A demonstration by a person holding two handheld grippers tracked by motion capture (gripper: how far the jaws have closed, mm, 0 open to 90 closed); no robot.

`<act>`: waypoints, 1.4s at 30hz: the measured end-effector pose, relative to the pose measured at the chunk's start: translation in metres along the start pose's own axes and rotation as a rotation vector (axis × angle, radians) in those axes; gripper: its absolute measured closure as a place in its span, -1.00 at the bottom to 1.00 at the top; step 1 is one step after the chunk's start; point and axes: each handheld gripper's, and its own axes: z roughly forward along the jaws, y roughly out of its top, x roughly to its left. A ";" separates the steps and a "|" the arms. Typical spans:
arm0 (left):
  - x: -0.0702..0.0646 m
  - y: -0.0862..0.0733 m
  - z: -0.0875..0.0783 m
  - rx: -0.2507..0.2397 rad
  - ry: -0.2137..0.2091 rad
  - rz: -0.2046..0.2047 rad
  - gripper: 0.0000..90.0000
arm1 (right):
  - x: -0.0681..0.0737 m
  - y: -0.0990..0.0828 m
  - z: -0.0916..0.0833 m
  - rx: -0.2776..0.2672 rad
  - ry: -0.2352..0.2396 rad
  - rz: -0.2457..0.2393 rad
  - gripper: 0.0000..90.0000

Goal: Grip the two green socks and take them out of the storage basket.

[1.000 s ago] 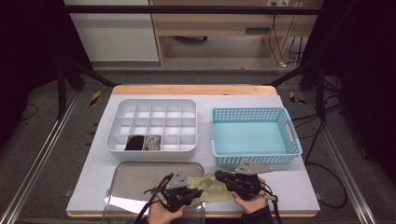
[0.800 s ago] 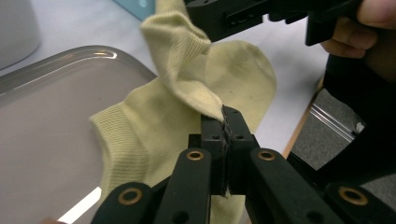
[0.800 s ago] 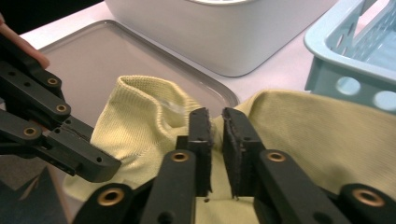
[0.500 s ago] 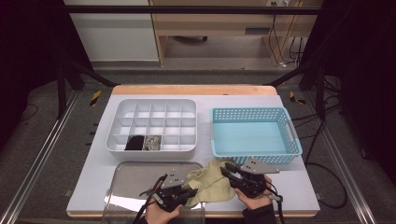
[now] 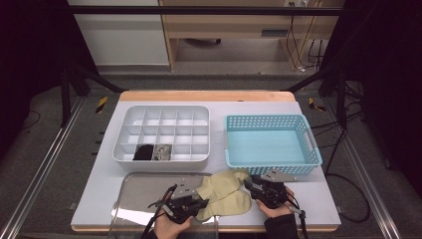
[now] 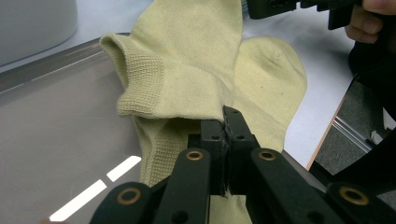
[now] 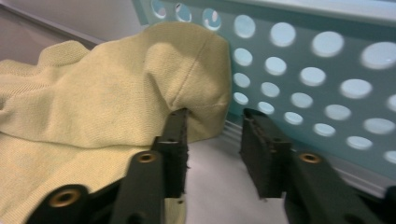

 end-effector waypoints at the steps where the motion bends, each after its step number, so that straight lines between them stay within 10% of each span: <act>1: 0.000 0.000 0.000 -0.002 -0.001 0.000 0.95 | -0.001 0.000 0.001 -0.003 0.007 -0.001 0.60; 6: 0.001 0.000 -0.001 -0.004 -0.001 -0.001 0.95 | -0.002 0.001 0.002 -0.001 0.023 -0.009 0.75; 15: 0.001 0.000 0.000 -0.001 0.000 -0.002 0.95 | 0.004 0.002 0.005 -0.010 0.031 -0.008 0.22; 22: 0.001 0.001 -0.002 -0.010 -0.003 -0.005 0.95 | 0.006 0.004 0.008 0.002 0.051 0.002 0.89; 32: 0.001 0.008 -0.023 -0.054 -0.040 -0.033 0.95 | 0.016 0.014 -0.037 -0.020 0.104 0.016 0.91; 42: -0.012 0.002 -0.004 0.059 -0.051 -0.015 0.90 | 0.008 -0.010 -0.048 0.154 0.076 0.115 0.86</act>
